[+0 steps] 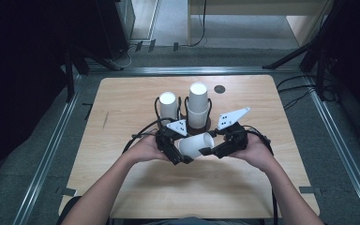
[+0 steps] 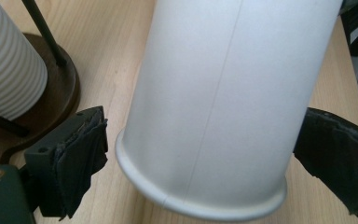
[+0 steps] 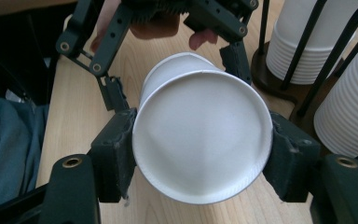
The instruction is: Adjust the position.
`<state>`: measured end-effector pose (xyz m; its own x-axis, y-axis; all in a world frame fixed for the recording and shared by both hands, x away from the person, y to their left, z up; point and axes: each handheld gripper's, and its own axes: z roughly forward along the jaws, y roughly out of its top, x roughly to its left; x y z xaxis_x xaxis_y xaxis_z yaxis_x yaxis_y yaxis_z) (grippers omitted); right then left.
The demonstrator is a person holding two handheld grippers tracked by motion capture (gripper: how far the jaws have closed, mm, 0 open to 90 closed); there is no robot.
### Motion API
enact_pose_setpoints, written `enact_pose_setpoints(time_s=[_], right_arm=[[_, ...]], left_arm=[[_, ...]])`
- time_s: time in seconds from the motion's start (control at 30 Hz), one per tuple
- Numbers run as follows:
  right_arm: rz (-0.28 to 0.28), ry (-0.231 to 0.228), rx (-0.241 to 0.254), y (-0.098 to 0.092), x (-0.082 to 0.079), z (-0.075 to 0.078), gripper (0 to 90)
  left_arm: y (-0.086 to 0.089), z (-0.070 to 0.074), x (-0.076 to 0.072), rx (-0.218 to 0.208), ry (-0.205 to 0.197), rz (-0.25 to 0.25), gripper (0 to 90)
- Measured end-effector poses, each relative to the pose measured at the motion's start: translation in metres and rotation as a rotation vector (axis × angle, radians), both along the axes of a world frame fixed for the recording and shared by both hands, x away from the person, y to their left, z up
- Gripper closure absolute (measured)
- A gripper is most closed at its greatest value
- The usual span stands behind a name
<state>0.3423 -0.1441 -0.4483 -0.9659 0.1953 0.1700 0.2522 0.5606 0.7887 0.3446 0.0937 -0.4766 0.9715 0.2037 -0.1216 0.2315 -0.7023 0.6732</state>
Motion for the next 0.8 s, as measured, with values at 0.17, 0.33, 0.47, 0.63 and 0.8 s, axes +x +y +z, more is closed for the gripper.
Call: enact_pose_setpoints(time_s=[0.17,0.33,0.47,0.63,0.8], right_arm=[[0.000,0.004,0.036,-0.001,0.000,0.004,34.2],[0.005,0.024,0.090,-0.007,0.003,0.009,34.2],[0.005,0.048,0.127,-0.011,0.005,0.010,34.2],[0.008,0.061,0.141,-0.011,0.006,0.009,34.2],[0.018,0.080,0.163,-0.011,0.005,0.010,34.4]], left_arm=[[-0.001,0.000,-0.003,-0.066,0.009,0.016,3.7],[0.003,0.002,-0.004,-0.119,0.011,0.023,7.3],[0.008,0.004,-0.005,-0.166,0.014,0.036,13.1],[0.012,0.008,-0.005,-0.242,0.025,0.043,13.3],[0.015,0.008,-0.005,-0.255,0.017,0.016,20.0]])
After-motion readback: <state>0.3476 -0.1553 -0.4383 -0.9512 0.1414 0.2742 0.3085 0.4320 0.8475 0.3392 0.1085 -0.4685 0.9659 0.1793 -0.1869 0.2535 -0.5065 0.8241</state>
